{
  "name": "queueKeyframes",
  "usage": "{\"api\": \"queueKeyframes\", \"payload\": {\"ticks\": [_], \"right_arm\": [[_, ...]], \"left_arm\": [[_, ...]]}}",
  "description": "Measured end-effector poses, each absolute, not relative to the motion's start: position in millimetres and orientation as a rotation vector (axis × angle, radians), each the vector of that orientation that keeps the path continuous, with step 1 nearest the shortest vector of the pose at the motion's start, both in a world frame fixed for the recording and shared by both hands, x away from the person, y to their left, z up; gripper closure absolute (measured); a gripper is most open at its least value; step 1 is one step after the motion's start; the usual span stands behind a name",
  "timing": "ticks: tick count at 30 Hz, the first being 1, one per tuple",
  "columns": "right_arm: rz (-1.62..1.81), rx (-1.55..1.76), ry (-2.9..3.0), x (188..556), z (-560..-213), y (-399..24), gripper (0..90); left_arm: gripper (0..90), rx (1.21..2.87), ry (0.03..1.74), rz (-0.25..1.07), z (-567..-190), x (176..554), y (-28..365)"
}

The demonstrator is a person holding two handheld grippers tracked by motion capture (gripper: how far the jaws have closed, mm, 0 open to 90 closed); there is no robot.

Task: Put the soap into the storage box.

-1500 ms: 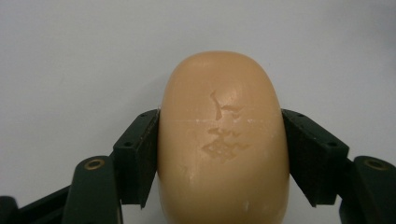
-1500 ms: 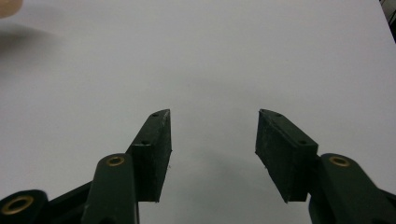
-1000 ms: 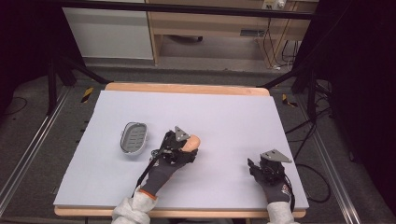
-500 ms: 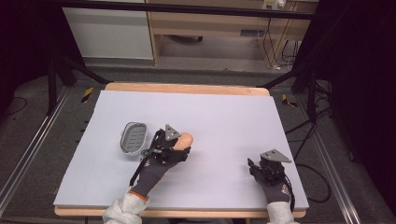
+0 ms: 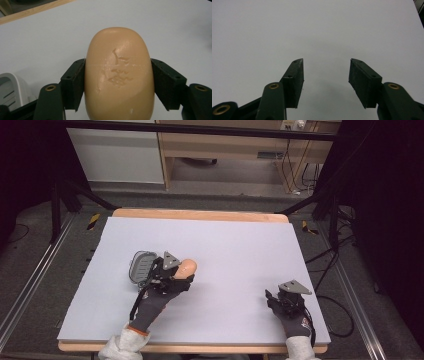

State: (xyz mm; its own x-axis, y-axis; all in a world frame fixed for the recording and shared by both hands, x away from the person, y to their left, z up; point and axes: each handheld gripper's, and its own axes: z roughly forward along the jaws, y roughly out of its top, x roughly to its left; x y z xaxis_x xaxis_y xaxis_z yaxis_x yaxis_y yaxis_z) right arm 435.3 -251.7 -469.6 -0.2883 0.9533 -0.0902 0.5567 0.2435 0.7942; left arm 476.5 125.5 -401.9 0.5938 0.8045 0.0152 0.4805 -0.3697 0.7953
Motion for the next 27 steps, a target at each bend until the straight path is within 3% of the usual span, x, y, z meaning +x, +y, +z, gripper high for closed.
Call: {"api": "queueKeyframes", "payload": {"ticks": [27], "right_arm": [[0.889,1.375,1.938,435.2,-469.3,-251.3,45.9]], "left_arm": [[31.7,1.943,1.115,0.591,-383.5,478.0,182.8]]}}
